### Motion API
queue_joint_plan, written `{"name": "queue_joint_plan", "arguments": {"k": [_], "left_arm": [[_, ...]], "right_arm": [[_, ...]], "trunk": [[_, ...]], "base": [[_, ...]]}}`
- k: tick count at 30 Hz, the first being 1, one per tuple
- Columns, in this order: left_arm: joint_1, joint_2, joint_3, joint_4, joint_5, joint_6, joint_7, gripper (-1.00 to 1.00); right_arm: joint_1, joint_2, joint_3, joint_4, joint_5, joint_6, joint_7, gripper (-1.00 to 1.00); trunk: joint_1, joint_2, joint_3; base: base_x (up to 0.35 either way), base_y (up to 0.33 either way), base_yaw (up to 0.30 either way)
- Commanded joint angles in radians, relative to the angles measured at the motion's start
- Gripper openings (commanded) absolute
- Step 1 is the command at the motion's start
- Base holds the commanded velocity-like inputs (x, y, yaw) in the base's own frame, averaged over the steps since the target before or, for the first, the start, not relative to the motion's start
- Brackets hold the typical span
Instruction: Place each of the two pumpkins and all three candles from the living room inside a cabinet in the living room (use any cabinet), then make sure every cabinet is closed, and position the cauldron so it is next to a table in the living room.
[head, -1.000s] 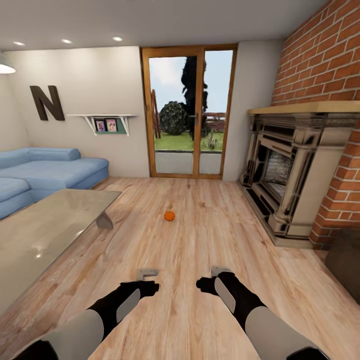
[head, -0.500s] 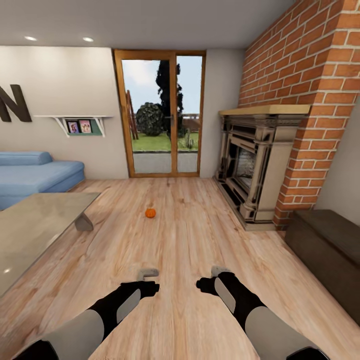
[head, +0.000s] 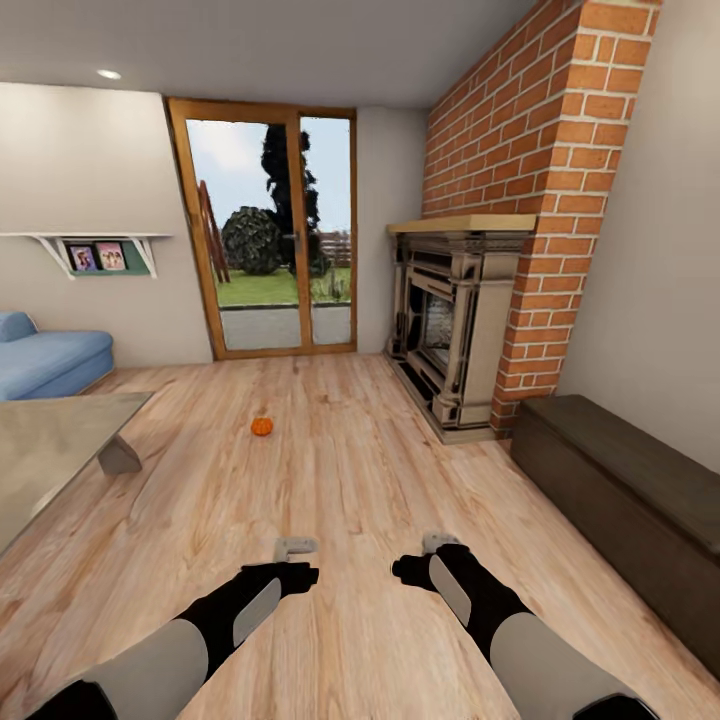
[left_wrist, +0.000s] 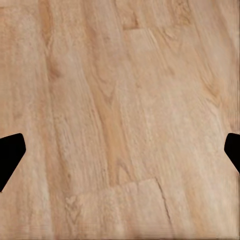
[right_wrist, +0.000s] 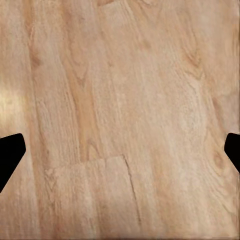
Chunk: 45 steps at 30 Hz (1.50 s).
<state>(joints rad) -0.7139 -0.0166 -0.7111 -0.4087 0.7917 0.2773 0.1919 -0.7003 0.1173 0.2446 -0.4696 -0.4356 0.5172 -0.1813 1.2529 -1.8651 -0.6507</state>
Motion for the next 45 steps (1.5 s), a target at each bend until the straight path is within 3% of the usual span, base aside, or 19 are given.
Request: {"name": "queue_joint_plan", "arguments": {"k": [1,45], "left_arm": [[-0.001,0.001,-0.008,-0.002,0.011,0.002,0.009,1.00],[-0.001,0.001,-0.008,-0.002,0.011,0.002,0.009,1.00]], "right_arm": [[-0.001,-0.001,0.007,-0.001,-0.011,0.003,-0.009,1.00],[-0.001,-0.001,0.007,-0.001,-0.010,0.003,-0.009,1.00]], "trunk": [[0.000,-0.001,-0.001],[0.000,-0.001,0.016]], "base": [[-0.069,0.000,-0.280],[-0.004,0.000,-0.280]]}}
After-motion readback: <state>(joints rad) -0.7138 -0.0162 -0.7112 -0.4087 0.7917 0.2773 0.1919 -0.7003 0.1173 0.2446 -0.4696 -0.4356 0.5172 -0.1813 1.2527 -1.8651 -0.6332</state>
